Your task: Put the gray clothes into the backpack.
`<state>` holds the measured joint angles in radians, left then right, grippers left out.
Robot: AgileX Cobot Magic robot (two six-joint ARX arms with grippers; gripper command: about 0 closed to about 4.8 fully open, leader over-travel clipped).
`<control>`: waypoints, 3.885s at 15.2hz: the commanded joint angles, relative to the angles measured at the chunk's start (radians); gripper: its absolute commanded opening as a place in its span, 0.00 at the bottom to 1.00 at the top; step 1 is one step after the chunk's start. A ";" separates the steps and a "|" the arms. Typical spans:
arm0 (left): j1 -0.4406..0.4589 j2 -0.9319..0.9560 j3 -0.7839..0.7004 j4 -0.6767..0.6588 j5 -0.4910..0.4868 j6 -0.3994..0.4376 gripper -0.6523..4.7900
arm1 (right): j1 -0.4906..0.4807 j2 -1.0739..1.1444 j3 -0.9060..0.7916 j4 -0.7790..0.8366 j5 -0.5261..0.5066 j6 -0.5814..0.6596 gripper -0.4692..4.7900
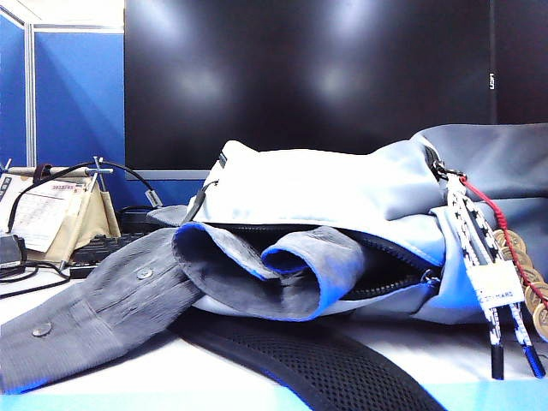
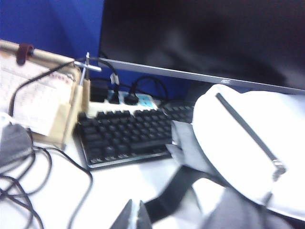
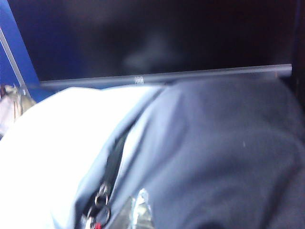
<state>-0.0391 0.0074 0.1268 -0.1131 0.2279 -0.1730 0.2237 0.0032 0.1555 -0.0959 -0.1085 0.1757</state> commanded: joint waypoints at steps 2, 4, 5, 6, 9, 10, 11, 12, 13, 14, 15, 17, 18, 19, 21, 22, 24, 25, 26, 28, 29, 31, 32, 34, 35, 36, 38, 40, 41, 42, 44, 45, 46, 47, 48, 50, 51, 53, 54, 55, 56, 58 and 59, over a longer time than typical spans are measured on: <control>-0.001 0.001 -0.029 0.039 -0.026 -0.055 0.11 | 0.001 -0.001 -0.016 0.063 0.001 0.004 0.08; -0.001 0.001 -0.029 0.039 -0.026 -0.067 0.11 | 0.001 -0.001 -0.016 0.063 0.002 0.005 0.08; -0.001 0.001 -0.029 0.040 -0.026 -0.067 0.11 | 0.001 -0.001 -0.016 0.063 0.002 0.005 0.08; -0.001 0.001 -0.029 0.040 -0.026 -0.067 0.11 | 0.001 -0.001 -0.016 0.063 0.002 0.005 0.08; -0.001 0.001 -0.029 0.040 -0.026 -0.067 0.11 | 0.001 -0.001 -0.016 0.063 0.002 0.005 0.08; -0.001 0.001 -0.029 0.040 -0.026 -0.067 0.11 | 0.001 -0.001 -0.016 0.063 0.002 0.005 0.08; -0.001 0.001 -0.029 0.040 -0.026 -0.067 0.11 | 0.001 -0.001 -0.016 0.063 0.002 0.005 0.08; -0.001 0.001 -0.029 0.040 -0.026 -0.067 0.11 | 0.001 -0.001 -0.016 0.063 0.002 0.005 0.08; -0.001 0.001 -0.029 0.040 -0.026 -0.067 0.11 | 0.001 -0.001 -0.016 0.063 0.002 0.005 0.08; -0.001 0.001 -0.029 0.039 -0.026 -0.067 0.11 | 0.001 -0.001 -0.016 0.063 0.002 0.005 0.08; 0.000 -0.004 -0.029 0.037 -0.026 -0.067 0.11 | 0.001 -0.001 -0.016 0.063 0.002 0.005 0.08; 0.006 -0.004 -0.029 0.037 -0.042 0.028 0.11 | 0.001 -0.001 -0.016 0.062 0.002 0.005 0.08; 0.027 -0.004 -0.031 0.050 -0.045 0.046 0.11 | 0.001 -0.001 -0.016 0.063 0.001 0.004 0.08; 0.064 -0.004 -0.033 0.064 -0.045 0.043 0.11 | 0.001 -0.001 -0.016 0.062 -0.001 0.005 0.08; 0.110 -0.004 -0.040 0.082 -0.045 0.045 0.11 | 0.001 -0.001 -0.016 0.062 -0.001 0.004 0.08; 0.111 -0.004 -0.061 0.116 -0.045 0.043 0.11 | 0.001 -0.001 -0.016 0.062 -0.001 0.004 0.08; 0.109 -0.004 -0.118 0.191 -0.037 0.018 0.11 | 0.001 -0.001 -0.016 0.062 -0.001 0.005 0.08; 0.109 -0.004 -0.119 0.186 -0.037 0.007 0.11 | 0.001 -0.001 -0.016 0.062 -0.001 0.004 0.08; 0.109 -0.004 -0.119 0.188 -0.037 0.008 0.11 | 0.001 -0.001 -0.016 0.062 -0.001 0.004 0.08; 0.109 -0.004 -0.119 0.189 -0.046 0.008 0.11 | 0.001 -0.001 -0.016 0.062 -0.001 0.004 0.08; 0.109 -0.004 -0.119 0.188 -0.049 0.008 0.11 | 0.001 -0.001 -0.016 0.062 -0.001 0.004 0.08; 0.109 -0.004 -0.119 0.188 -0.053 0.008 0.11 | 0.001 -0.001 -0.016 0.062 -0.001 0.004 0.08; 0.109 -0.004 -0.119 0.188 -0.066 0.008 0.11 | 0.001 -0.001 -0.016 0.062 -0.001 0.004 0.08; 0.109 -0.004 -0.119 0.190 -0.094 0.015 0.11 | 0.001 -0.001 -0.016 0.062 -0.001 0.004 0.08; 0.109 -0.004 -0.119 0.189 -0.095 0.015 0.11 | 0.001 -0.001 -0.016 0.062 -0.001 0.004 0.08; 0.109 -0.004 -0.119 0.188 -0.091 0.015 0.11 | 0.001 -0.001 -0.016 0.062 -0.001 0.004 0.08; 0.109 -0.004 -0.119 0.188 -0.093 0.016 0.11 | 0.001 -0.001 -0.016 0.062 -0.001 0.004 0.08; 0.109 -0.004 -0.119 0.188 -0.093 0.016 0.11 | 0.001 -0.001 -0.016 0.062 -0.001 0.004 0.08; 0.109 -0.005 -0.119 0.188 -0.093 0.016 0.11 | 0.001 -0.001 -0.016 0.062 -0.001 0.004 0.08; 0.109 -0.004 -0.119 0.188 -0.093 0.015 0.11 | 0.001 -0.001 -0.016 0.062 -0.001 0.004 0.08; 0.109 -0.004 -0.119 0.188 -0.093 0.016 0.11 | 0.001 -0.001 -0.016 0.062 -0.001 0.004 0.08; 0.109 -0.004 -0.119 0.188 -0.093 0.016 0.11 | 0.001 -0.001 -0.016 0.062 -0.001 0.004 0.08; 0.109 -0.004 -0.119 0.188 -0.093 0.016 0.11 | 0.001 -0.001 -0.016 0.062 -0.001 0.004 0.08; 0.109 -0.004 -0.119 0.188 -0.093 0.016 0.11 | 0.001 -0.001 -0.016 0.062 -0.001 0.004 0.08; 0.109 -0.004 -0.119 0.188 -0.093 0.016 0.11 | 0.001 -0.001 -0.016 0.061 -0.001 0.002 0.08; 0.109 -0.004 -0.119 0.188 -0.093 0.015 0.11 | 0.000 -0.001 -0.021 0.007 0.050 -0.155 0.08; 0.109 -0.004 -0.119 0.188 -0.093 0.016 0.11 | -0.015 -0.001 -0.048 0.005 0.118 -0.163 0.08; 0.109 -0.004 -0.119 0.188 -0.093 0.016 0.11 | -0.091 -0.001 -0.114 0.023 0.129 -0.129 0.08; 0.109 -0.004 -0.119 0.187 -0.093 0.016 0.11 | -0.127 -0.001 -0.137 0.032 0.129 -0.104 0.08; 0.109 -0.004 -0.119 0.187 -0.093 0.015 0.11 | -0.158 -0.001 -0.154 0.049 0.128 -0.088 0.08; 0.109 -0.004 -0.119 0.187 -0.093 0.015 0.11 | -0.180 -0.001 -0.155 0.045 0.129 -0.089 0.08; 0.109 -0.004 -0.119 0.186 -0.093 0.016 0.11 | -0.203 -0.002 -0.155 0.054 0.135 -0.101 0.08; 0.109 -0.004 -0.119 0.186 -0.093 0.016 0.11 | -0.203 -0.002 -0.155 0.060 0.133 -0.101 0.08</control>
<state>0.0704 0.0055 0.0071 0.0639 0.1379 -0.1577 0.0227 0.0032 0.0086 -0.0631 0.0116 0.0780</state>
